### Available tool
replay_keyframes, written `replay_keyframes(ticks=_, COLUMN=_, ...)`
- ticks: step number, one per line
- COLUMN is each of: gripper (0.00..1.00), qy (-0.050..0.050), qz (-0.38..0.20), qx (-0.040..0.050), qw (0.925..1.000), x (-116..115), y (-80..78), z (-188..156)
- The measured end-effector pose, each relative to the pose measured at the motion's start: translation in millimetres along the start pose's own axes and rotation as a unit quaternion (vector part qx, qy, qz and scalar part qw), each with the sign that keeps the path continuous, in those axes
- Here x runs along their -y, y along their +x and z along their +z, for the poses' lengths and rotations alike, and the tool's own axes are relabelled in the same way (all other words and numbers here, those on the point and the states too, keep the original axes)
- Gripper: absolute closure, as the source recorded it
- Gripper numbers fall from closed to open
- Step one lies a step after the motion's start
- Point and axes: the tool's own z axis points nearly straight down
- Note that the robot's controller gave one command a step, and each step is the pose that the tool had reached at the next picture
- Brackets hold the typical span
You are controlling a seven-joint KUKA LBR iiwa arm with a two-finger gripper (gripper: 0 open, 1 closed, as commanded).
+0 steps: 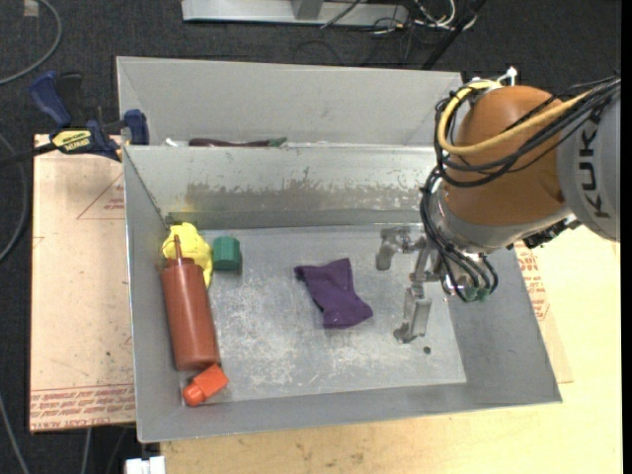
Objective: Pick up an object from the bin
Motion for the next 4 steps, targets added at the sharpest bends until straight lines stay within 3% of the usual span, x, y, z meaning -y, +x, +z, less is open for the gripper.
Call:
replay_keyframes(ticks=1, gripper=0.0, qy=0.0, qz=0.0, qx=0.0038, qw=1.0, x=0.0, y=-1.2, z=-4.5)
replay_keyframes(ticks=2, gripper=0.0, qy=0.0, qz=0.024, qx=0.003, qw=0.9997, x=-27.8, y=9.6, z=18.7)
replay_keyframes(ticks=3, gripper=0.0, qy=0.0, qz=-0.004, qx=0.0033, qw=1.0, x=-71.4, y=10.2, z=43.1)
replay_keyframes(ticks=4, gripper=0.0, qy=-0.002, qz=0.016, qx=0.0043, qw=0.9999, x=-70.9, y=-2.5, z=74.7)
